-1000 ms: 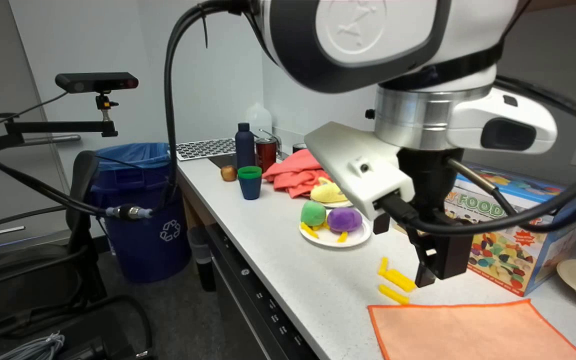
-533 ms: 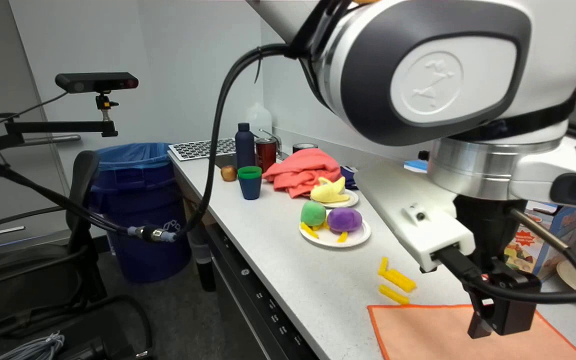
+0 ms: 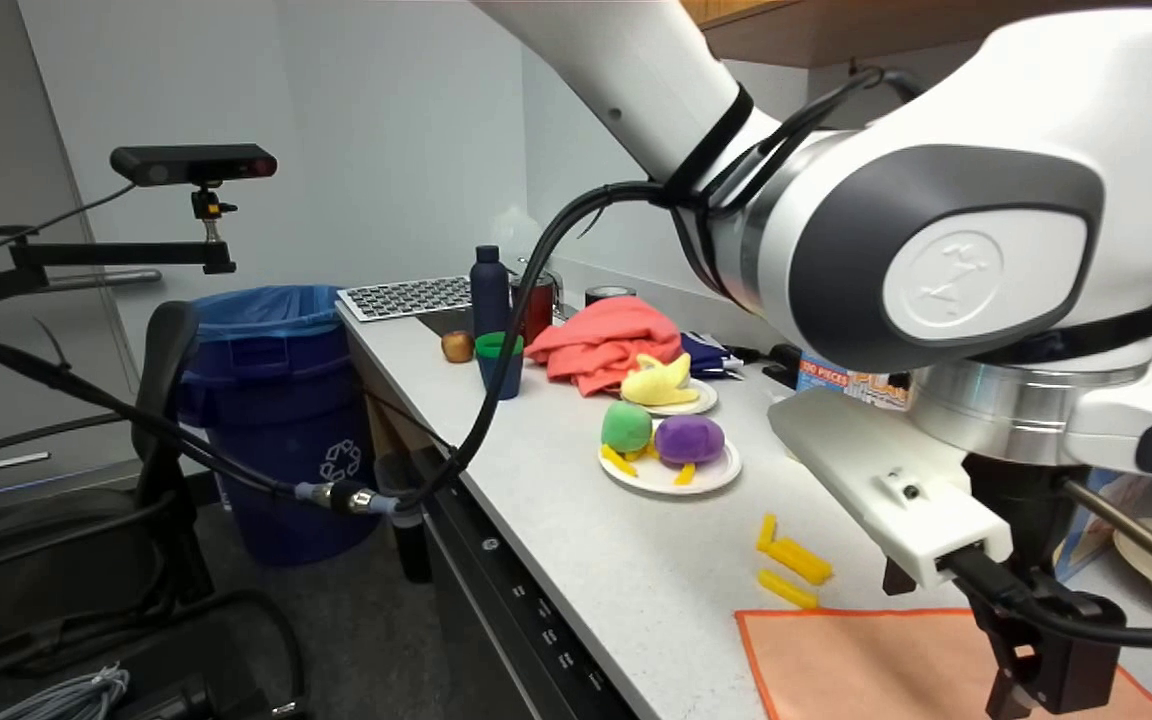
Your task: Wipe the counter with the cloth
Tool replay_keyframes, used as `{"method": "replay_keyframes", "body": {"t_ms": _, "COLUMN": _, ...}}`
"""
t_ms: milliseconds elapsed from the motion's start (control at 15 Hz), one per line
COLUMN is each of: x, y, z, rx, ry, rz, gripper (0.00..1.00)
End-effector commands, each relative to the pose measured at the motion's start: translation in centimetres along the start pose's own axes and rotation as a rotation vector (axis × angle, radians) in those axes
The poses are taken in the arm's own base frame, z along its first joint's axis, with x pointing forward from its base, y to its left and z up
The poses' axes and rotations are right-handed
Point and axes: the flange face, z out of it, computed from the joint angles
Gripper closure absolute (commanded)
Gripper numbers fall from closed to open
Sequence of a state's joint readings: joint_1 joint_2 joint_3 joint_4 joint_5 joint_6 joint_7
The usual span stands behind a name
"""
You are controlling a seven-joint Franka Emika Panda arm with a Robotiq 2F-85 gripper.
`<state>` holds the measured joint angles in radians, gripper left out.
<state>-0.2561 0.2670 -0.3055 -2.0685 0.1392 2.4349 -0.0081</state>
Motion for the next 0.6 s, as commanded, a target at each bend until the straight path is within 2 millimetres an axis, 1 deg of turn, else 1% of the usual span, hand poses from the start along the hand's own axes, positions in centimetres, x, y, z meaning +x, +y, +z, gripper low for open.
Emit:
{"method": "replay_keyframes", "body": {"t_ms": 0, "x": 0.2, "y": -0.2, "z": 0.1, "rx": 0.0, "ry": 0.001, "rz": -0.001, "gripper": 0.0}}
{"method": "replay_keyframes", "body": {"t_ms": 333, "x": 0.6, "y": -0.2, "z": -0.1, "rx": 0.001, "ry": 0.007, "rz": 0.001, "gripper": 0.0}}
{"method": "replay_keyframes", "body": {"t_ms": 533, "x": 1.3, "y": 0.1, "z": 1.2, "rx": -0.005, "ry": 0.009, "rz": 0.041, "gripper": 0.0}}
